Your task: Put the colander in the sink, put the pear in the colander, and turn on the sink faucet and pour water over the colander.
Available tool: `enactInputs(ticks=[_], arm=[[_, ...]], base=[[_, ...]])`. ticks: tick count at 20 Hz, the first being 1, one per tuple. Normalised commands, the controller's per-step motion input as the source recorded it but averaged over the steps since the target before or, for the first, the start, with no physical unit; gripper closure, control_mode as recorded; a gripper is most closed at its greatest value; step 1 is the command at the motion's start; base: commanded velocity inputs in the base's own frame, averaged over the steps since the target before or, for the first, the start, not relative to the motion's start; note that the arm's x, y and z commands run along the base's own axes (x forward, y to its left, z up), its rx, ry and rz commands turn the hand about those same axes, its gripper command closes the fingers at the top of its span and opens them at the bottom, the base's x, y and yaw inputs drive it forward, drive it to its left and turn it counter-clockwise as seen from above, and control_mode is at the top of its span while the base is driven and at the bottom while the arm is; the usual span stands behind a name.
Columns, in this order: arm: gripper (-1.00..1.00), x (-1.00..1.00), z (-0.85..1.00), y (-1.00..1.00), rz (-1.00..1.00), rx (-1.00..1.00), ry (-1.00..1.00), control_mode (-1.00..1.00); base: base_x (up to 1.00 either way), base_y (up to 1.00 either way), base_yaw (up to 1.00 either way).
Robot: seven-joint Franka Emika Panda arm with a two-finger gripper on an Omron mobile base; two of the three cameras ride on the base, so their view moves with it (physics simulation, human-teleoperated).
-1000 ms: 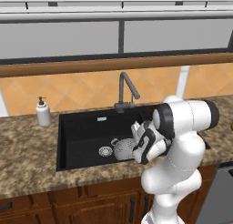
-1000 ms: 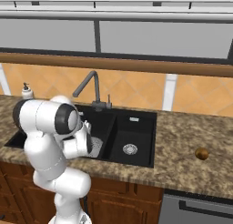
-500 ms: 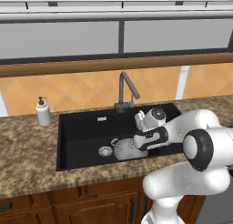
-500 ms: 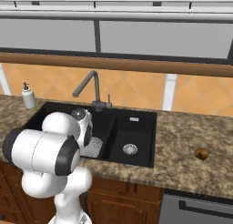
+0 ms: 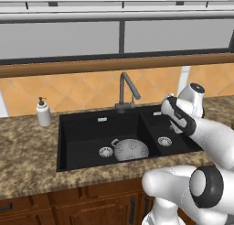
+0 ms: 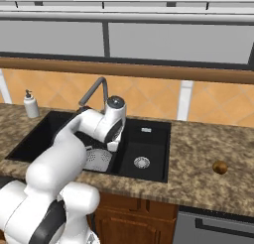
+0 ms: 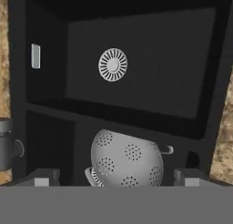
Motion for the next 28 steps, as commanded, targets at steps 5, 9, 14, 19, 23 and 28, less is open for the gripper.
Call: enactInputs(ticks=[5, 9, 14, 19, 23, 28], arm=[[-1.00, -0.51, 0.11, -0.96, 0.00, -0.01, 0.20, -1.00], [-1.00, -0.38, 0.00, -0.99, 0.00, -0.01, 0.22, -1.00], [-1.00, -0.15, 0.00, -0.97, 0.00, -0.02, 0.25, -1.00], [-1.00, -0.04, -0.10, -0.92, 0.00, -0.07, 0.33, -1.00], [-1.00, -0.03, -0.23, -0.98, 0.01, 0.02, 0.03, -1.00], [-1.00, -0.01, -0.28, -0.79, 0.05, 0.12, -0.20, -1.00]], base=[[0.00, 0.00, 0.00], [0.00, 0.00, 0.00], [0.00, 0.00, 0.00], [0.00, 0.00, 0.00], [0.00, 0.00, 0.00], [0.00, 0.00, 0.00]])
